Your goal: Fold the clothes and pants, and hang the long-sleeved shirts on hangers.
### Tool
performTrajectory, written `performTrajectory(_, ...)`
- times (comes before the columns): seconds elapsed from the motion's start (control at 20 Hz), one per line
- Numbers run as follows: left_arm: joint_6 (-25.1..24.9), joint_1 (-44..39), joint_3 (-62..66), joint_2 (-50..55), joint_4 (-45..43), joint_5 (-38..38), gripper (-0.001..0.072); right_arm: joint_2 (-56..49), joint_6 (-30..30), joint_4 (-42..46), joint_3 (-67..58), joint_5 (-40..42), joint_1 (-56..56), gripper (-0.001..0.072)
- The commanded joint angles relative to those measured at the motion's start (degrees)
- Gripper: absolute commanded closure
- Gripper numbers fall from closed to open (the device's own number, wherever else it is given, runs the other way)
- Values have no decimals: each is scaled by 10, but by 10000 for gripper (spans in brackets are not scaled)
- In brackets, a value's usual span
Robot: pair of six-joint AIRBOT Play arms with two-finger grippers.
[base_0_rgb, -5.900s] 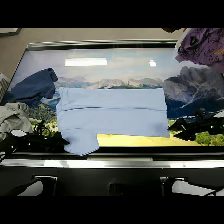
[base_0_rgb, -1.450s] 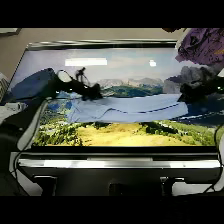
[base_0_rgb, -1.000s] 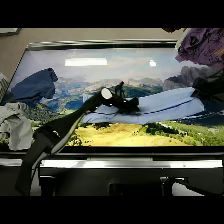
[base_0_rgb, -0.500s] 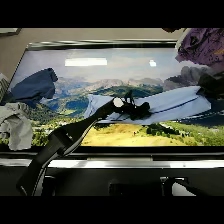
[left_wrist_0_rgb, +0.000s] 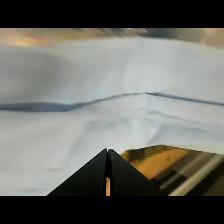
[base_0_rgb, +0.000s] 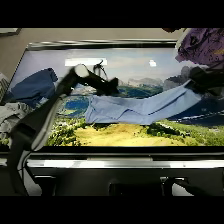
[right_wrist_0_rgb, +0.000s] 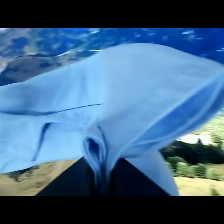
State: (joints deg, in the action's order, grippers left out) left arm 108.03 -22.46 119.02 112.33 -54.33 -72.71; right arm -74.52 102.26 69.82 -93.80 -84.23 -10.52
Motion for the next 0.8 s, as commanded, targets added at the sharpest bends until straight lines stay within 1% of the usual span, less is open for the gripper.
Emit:
performTrajectory(0.0,5,95,0,-89,-95,-105,692,-3,84,-10,0,57,107,673)
performTrajectory(0.05,5,122,0,-110,-95,-115,692,-8,114,-1,0,79,144,673)
performTrajectory(0.15,5,165,-6,-146,-94,-119,691,-23,154,16,0,124,213,673)
performTrajectory(0.3,4,211,-11,-181,-94,-120,691,-59,202,19,0,188,296,673)
performTrajectory(0.55,4,243,-11,-196,-94,-120,691,-136,251,17,0,258,390,673)
performTrajectory(0.75,4,246,-12,-196,-94,-120,691,-187,273,11,0,316,426,673)
